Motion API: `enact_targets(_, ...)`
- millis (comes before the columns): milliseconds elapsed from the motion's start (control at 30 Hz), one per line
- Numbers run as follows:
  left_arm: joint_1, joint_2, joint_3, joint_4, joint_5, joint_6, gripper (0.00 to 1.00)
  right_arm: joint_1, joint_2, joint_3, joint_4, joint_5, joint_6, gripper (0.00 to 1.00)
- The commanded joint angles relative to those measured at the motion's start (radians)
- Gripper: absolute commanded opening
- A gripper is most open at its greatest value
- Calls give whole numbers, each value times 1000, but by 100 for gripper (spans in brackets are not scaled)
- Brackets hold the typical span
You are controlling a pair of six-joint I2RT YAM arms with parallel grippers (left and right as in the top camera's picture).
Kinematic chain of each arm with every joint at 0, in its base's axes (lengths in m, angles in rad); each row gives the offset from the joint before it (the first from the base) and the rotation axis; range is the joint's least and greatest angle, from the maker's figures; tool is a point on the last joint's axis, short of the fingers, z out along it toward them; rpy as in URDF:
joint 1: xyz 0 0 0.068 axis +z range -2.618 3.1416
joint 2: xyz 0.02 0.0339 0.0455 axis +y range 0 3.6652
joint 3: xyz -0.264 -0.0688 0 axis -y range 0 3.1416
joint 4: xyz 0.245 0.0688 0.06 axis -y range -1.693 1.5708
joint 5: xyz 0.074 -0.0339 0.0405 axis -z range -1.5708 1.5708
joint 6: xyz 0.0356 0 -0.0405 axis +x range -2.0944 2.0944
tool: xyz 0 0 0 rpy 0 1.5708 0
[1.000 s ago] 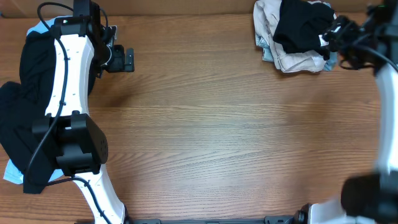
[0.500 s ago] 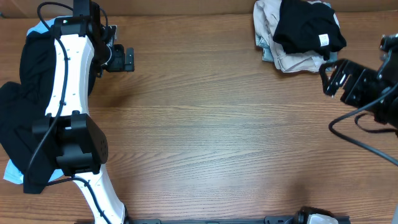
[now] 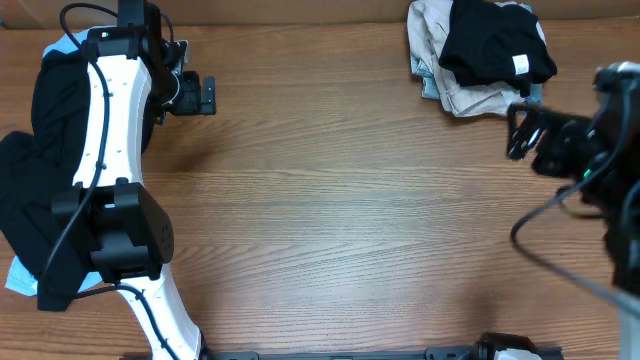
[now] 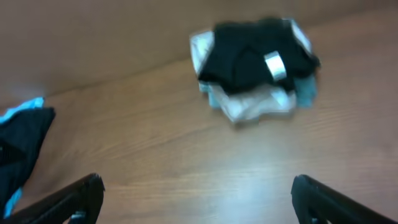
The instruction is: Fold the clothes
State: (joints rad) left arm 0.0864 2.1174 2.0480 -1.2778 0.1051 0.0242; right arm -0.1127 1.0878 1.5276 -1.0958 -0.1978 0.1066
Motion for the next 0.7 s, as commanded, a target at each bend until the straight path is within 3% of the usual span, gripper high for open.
enact_targets(0, -7, -8, -5, 1, 11, -9, 100, 61, -194, -274, 202, 41, -10, 100)
enact_targets(333, -7, -8, -5, 1, 11, -9, 100, 161, -742, -1034, 776, 44, 7, 100)
enact_targets(667, -7, -8, -5, 1, 11, -9, 100, 193, -937, -1398, 1110, 139, 111, 100)
